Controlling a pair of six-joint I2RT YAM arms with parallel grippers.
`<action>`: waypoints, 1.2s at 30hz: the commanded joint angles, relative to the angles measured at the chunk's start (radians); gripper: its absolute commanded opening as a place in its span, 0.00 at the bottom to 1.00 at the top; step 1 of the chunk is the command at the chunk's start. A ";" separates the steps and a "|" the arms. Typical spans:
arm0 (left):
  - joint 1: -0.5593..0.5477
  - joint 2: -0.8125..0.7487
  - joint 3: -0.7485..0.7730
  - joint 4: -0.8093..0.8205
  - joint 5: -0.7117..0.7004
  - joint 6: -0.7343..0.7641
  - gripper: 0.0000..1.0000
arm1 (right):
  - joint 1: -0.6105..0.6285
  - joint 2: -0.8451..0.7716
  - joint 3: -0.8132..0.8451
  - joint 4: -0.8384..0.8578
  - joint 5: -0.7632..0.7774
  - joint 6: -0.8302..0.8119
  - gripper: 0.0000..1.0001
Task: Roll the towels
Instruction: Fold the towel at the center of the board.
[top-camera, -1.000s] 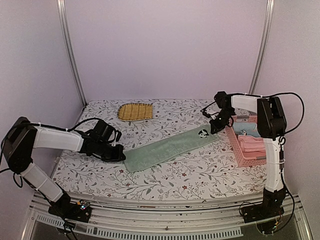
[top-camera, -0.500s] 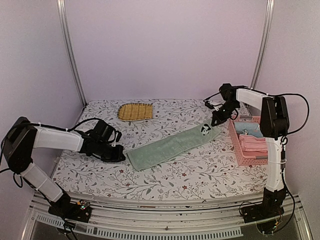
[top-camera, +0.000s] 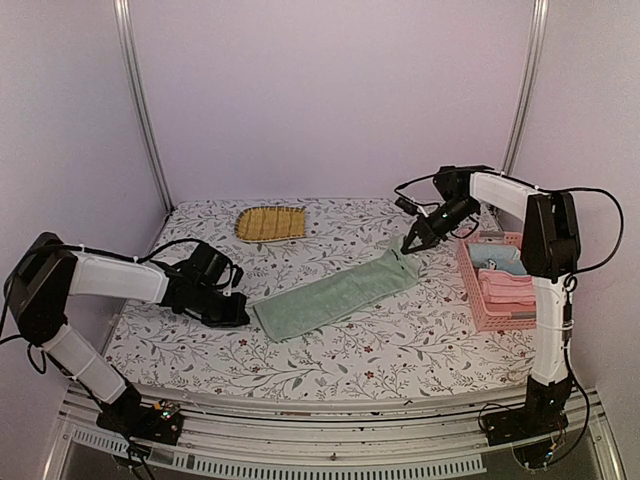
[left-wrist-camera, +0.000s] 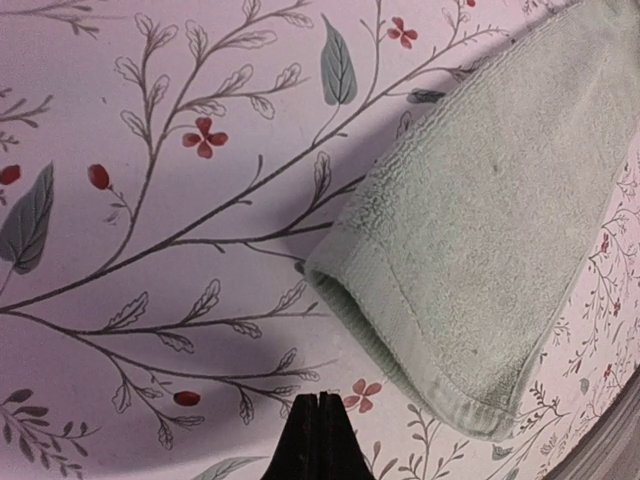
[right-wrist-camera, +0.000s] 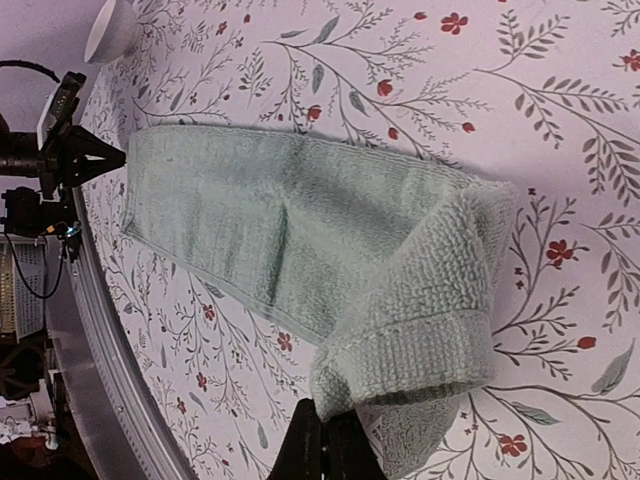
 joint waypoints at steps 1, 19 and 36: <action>-0.001 0.022 0.021 -0.019 -0.012 0.008 0.00 | 0.044 -0.025 0.013 -0.059 -0.143 -0.011 0.02; -0.002 0.068 0.049 -0.062 0.011 -0.001 0.00 | 0.235 0.065 0.028 0.108 -0.312 0.173 0.02; -0.018 0.115 0.011 0.030 0.069 -0.046 0.00 | 0.374 0.179 0.090 0.317 -0.335 0.424 0.02</action>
